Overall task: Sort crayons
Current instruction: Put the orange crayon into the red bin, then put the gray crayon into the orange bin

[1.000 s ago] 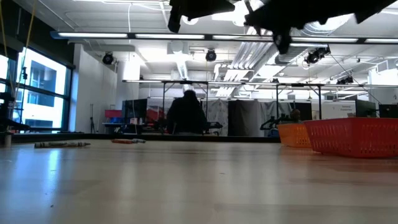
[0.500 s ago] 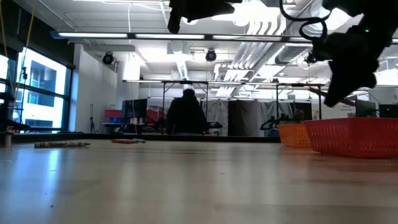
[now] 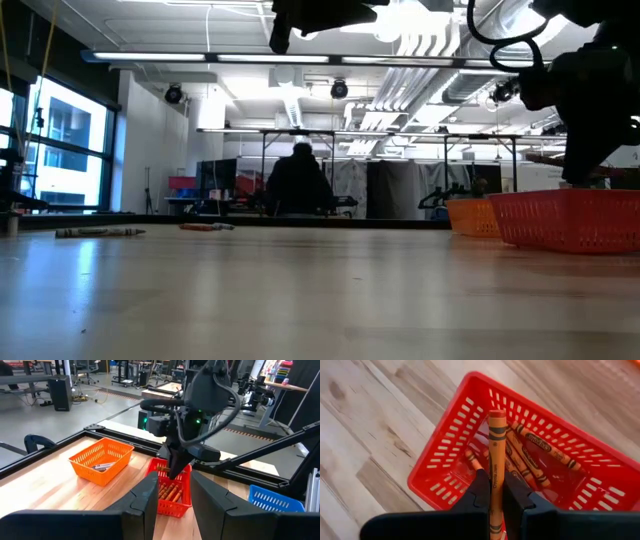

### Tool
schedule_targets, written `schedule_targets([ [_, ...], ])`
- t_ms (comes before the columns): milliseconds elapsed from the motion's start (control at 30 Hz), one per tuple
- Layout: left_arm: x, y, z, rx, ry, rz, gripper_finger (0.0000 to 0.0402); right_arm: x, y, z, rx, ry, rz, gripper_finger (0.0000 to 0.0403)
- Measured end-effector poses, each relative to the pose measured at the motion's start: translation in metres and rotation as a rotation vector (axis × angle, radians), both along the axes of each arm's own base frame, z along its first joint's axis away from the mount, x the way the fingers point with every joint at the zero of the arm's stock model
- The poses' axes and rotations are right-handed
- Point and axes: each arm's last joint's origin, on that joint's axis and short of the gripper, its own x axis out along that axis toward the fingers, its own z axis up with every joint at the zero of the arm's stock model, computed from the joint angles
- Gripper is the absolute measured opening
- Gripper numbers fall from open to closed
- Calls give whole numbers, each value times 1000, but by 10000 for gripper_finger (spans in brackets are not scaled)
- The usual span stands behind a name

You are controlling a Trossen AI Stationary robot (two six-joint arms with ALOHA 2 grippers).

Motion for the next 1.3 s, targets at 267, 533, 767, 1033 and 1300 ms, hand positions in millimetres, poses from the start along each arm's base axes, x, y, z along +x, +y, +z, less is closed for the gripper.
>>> schedule_targets([
  [267, 0, 0, 0, -1, 1, -1, 100, 3, 5, -4, -7, 21, 39, 65],
  [533, -1, 0, -5, -8, 41, 3, 100, 3, 6, -4, 15, 28, 55, 111],
  [767, -16, 7, -27, 46, 350, 41, 100, 15, 9, 31, -17, -76, 126, 113],
  [1033, -69, 32, -64, -172, 872, 368, 100, 31, 9, 98, -213, -315, 222, 114],
  [1300, -116, 42, -66, -215, 1242, 635, 100, 33, 7, 116, -325, -366, 261, 114],
])
